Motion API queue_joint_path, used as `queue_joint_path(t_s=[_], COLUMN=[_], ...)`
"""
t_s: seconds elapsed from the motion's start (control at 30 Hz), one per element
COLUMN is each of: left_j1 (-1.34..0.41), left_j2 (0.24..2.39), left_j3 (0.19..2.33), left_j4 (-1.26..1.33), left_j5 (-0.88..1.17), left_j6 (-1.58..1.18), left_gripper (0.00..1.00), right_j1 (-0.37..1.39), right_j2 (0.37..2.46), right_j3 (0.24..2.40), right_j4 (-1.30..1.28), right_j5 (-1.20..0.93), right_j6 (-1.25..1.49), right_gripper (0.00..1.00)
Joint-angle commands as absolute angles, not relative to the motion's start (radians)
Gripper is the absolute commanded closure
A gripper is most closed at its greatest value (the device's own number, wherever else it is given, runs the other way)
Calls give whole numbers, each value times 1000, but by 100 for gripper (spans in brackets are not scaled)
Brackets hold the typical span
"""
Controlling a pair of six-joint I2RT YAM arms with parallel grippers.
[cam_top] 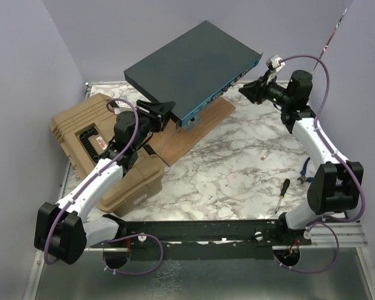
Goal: Insert the plug into the switch port
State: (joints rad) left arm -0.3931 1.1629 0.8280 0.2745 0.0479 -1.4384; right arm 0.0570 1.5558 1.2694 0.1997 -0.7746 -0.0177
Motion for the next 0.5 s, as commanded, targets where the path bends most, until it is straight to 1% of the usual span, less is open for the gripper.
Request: queue_joint_path(t_s=[0.0,0.1,0.23,0.47], left_j1=[-376,-375,-376,-376], left_j2=[1089,1089,1090,1093], left_j3=[795,795,796,800], left_j4=[155,155,155,153], left_j5=[7,7,7,8], left_j6=[-1408,-1407,-1407,-1407], left_gripper=[100,100,100,100], right_j1=[60,61,63,77], right_j2=[1557,1572,1592,1617], right_j3=[1274,1281,1289,1304], right_j4=[251,272,294,306], right_j5=[-834,-843,-849,-843], right_j6=[-3,39,58,63], right_gripper=[76,86,92,98])
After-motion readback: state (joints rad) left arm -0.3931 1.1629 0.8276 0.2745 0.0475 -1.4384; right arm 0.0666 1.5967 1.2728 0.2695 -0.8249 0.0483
